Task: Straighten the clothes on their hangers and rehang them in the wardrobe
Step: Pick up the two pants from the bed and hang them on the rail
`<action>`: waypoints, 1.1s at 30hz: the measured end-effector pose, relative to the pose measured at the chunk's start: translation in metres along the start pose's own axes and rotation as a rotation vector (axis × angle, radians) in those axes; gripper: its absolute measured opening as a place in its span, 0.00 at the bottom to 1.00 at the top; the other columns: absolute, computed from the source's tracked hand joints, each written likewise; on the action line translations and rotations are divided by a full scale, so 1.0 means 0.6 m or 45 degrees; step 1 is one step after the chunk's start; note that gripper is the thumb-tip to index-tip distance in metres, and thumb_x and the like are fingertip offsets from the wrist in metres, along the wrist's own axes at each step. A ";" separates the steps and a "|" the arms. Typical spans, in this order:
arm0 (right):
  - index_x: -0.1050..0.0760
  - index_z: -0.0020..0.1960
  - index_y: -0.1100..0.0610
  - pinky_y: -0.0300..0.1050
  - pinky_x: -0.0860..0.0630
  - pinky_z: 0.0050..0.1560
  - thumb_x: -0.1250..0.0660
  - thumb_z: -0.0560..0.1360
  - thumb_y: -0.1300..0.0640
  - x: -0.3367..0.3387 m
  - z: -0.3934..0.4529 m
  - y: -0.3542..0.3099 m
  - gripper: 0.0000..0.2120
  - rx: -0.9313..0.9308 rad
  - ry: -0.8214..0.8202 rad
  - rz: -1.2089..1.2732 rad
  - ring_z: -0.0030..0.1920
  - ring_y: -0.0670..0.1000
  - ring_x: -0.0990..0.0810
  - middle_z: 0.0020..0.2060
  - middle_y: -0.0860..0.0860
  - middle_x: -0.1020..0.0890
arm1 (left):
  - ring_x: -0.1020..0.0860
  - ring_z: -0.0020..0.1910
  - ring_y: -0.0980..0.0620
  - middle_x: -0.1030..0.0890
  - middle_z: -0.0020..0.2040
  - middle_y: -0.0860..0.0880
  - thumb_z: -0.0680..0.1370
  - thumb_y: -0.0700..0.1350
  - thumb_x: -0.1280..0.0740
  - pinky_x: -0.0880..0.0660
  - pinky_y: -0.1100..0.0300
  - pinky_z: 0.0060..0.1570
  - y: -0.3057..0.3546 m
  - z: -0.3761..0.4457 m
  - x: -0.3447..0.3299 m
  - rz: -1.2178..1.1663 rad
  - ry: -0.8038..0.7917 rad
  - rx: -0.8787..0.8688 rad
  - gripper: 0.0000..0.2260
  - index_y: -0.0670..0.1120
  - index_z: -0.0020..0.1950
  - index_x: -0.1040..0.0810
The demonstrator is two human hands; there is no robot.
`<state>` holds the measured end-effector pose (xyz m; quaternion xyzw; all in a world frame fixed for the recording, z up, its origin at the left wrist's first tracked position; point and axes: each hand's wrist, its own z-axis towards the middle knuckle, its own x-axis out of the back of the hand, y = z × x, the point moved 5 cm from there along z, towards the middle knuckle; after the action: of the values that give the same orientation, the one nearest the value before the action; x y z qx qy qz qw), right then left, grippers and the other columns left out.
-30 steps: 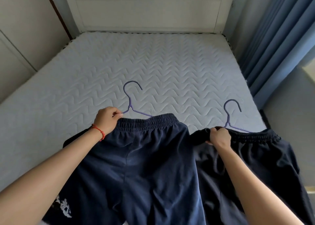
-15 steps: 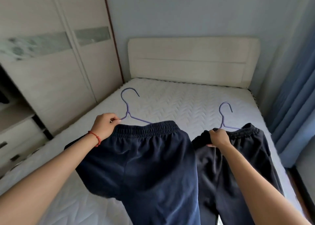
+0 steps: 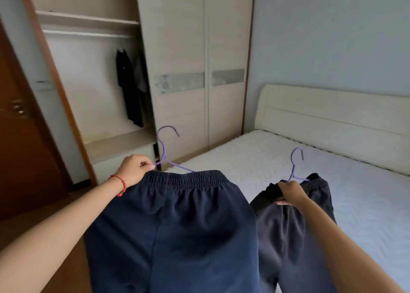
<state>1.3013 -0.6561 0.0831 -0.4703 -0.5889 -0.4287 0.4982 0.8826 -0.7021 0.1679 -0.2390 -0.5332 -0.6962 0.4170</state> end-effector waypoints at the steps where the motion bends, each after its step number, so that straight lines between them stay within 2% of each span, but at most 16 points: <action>1: 0.33 0.46 0.59 0.42 0.28 0.50 0.26 0.67 0.50 0.010 0.007 -0.030 0.20 0.042 0.075 -0.024 0.51 0.57 0.19 0.50 0.64 0.20 | 0.25 0.42 0.49 0.19 0.41 0.43 0.74 0.38 0.33 0.37 0.63 0.43 -0.026 -0.007 0.025 0.011 0.009 0.040 0.06 0.37 0.42 0.18; 2: 0.39 0.47 0.58 0.43 0.31 0.54 0.32 0.72 0.50 0.016 0.018 -0.061 0.18 0.069 0.090 -0.021 0.57 0.57 0.22 0.57 0.61 0.22 | 0.24 0.43 0.47 0.18 0.42 0.42 0.74 0.38 0.33 0.36 0.62 0.44 -0.053 -0.014 0.050 0.013 0.017 0.071 0.06 0.37 0.42 0.18; 4: 0.43 0.48 0.58 0.43 0.33 0.56 0.35 0.74 0.48 0.028 0.038 -0.127 0.19 0.099 0.049 -0.095 0.59 0.56 0.24 0.59 0.58 0.23 | 0.24 0.44 0.46 0.18 0.43 0.41 0.74 0.38 0.33 0.34 0.61 0.46 -0.107 -0.030 0.104 0.020 0.038 0.126 0.06 0.36 0.43 0.18; 10: 0.43 0.48 0.57 0.44 0.32 0.52 0.35 0.74 0.46 0.052 0.110 -0.311 0.20 0.172 0.057 -0.102 0.58 0.56 0.23 0.58 0.58 0.22 | 0.24 0.42 0.48 0.19 0.39 0.45 0.75 0.40 0.33 0.34 0.60 0.45 -0.288 -0.081 0.272 0.106 0.176 0.271 0.06 0.40 0.42 0.18; 13: 0.43 0.48 0.58 0.44 0.31 0.56 0.34 0.73 0.49 0.058 0.151 -0.411 0.19 0.242 0.072 0.079 0.58 0.56 0.23 0.58 0.59 0.22 | 0.24 0.44 0.48 0.18 0.41 0.45 0.75 0.40 0.33 0.33 0.58 0.46 -0.391 -0.097 0.355 0.120 0.245 0.366 0.06 0.40 0.44 0.18; 15: 0.41 0.44 0.58 0.39 0.28 0.50 0.27 0.67 0.49 0.058 0.180 -0.490 0.24 0.296 0.070 0.208 0.51 0.53 0.18 0.51 0.62 0.19 | 0.24 0.44 0.48 0.19 0.42 0.44 0.75 0.40 0.34 0.33 0.58 0.46 -0.452 -0.103 0.397 0.130 0.280 0.432 0.06 0.40 0.45 0.18; 16: 0.40 0.41 0.57 0.36 0.26 0.41 0.22 0.57 0.47 0.046 0.203 -0.515 0.29 0.245 -0.085 0.309 0.41 0.50 0.16 0.41 0.62 0.17 | 0.24 0.44 0.48 0.19 0.42 0.44 0.75 0.39 0.33 0.33 0.58 0.46 -0.479 -0.104 0.411 0.127 0.293 0.466 0.06 0.40 0.45 0.18; 17: 0.38 0.37 0.55 0.33 0.27 0.34 0.19 0.48 0.46 0.038 0.225 -0.548 0.33 0.279 -0.133 0.369 0.33 0.48 0.17 0.32 0.60 0.18 | 0.23 0.44 0.48 0.18 0.42 0.44 0.75 0.39 0.33 0.32 0.58 0.45 -0.505 -0.103 0.419 0.120 0.300 0.504 0.05 0.40 0.45 0.18; 18: 0.36 0.36 0.54 0.33 0.27 0.33 0.19 0.48 0.46 0.041 0.230 -0.590 0.30 0.232 -0.174 0.517 0.31 0.48 0.18 0.31 0.59 0.18 | 0.23 0.44 0.47 0.18 0.42 0.44 0.75 0.39 0.33 0.32 0.59 0.45 -0.530 -0.101 0.424 0.113 0.298 0.548 0.05 0.40 0.44 0.18; 19: 0.32 0.38 0.56 0.35 0.26 0.37 0.21 0.58 0.50 0.040 0.214 -0.634 0.22 0.125 -0.394 0.669 0.35 0.48 0.17 0.36 0.59 0.18 | 0.22 0.45 0.46 0.18 0.41 0.44 0.74 0.40 0.33 0.32 0.59 0.45 -0.552 -0.098 0.424 0.105 0.291 0.594 0.05 0.40 0.43 0.18; 20: 0.31 0.39 0.57 0.38 0.24 0.39 0.28 0.69 0.54 0.053 0.210 -0.676 0.12 0.112 -0.316 0.876 0.36 0.48 0.16 0.39 0.59 0.19 | 0.22 0.46 0.46 0.18 0.42 0.44 0.74 0.40 0.32 0.31 0.59 0.46 -0.573 -0.094 0.423 0.089 0.282 0.637 0.05 0.41 0.43 0.17; 21: 0.30 0.38 0.58 0.40 0.22 0.34 0.35 0.75 0.57 0.063 0.208 -0.711 0.09 0.124 -0.191 1.006 0.31 0.49 0.17 0.37 0.58 0.21 | 0.22 0.47 0.45 0.17 0.44 0.43 0.74 0.40 0.32 0.31 0.60 0.47 -0.591 -0.090 0.421 0.066 0.274 0.680 0.05 0.40 0.44 0.17; 22: 0.30 0.36 0.58 0.41 0.22 0.29 0.40 0.78 0.59 0.065 0.218 -0.730 0.12 0.057 -0.059 1.052 0.27 0.50 0.20 0.34 0.55 0.23 | 0.21 0.49 0.44 0.17 0.46 0.42 0.74 0.40 0.32 0.30 0.60 0.48 -0.608 -0.086 0.418 0.036 0.272 0.726 0.05 0.40 0.44 0.17; 24: 0.31 0.34 0.58 0.40 0.23 0.25 0.43 0.79 0.61 0.064 0.242 -0.784 0.14 0.018 -0.068 1.265 0.29 0.53 0.23 0.33 0.53 0.24 | 0.22 0.52 0.43 0.17 0.49 0.41 0.74 0.40 0.32 0.30 0.59 0.49 -0.642 -0.077 0.415 -0.056 0.285 0.835 0.06 0.39 0.46 0.17; 29: 0.31 0.34 0.60 0.39 0.24 0.22 0.44 0.78 0.63 0.098 0.290 -0.910 0.14 0.158 -0.180 1.334 0.31 0.55 0.24 0.32 0.56 0.26 | 0.23 0.55 0.40 0.19 0.50 0.39 0.75 0.39 0.33 0.28 0.54 0.52 -0.711 -0.039 0.417 -0.303 0.359 1.055 0.07 0.37 0.48 0.19; 33: 0.32 0.33 0.63 0.42 0.21 0.26 0.45 0.78 0.65 0.129 0.351 -0.995 0.15 0.289 -0.280 1.380 0.32 0.57 0.23 0.30 0.57 0.29 | 0.25 0.58 0.38 0.22 0.58 0.38 0.75 0.38 0.33 0.28 0.53 0.53 -0.759 0.016 0.419 -0.569 0.405 1.240 0.13 0.34 0.57 0.23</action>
<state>0.6724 -0.5544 0.1094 -0.6910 -0.3538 0.0060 0.6303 0.3658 -0.7367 0.1188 0.2080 -0.7615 -0.4682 0.3969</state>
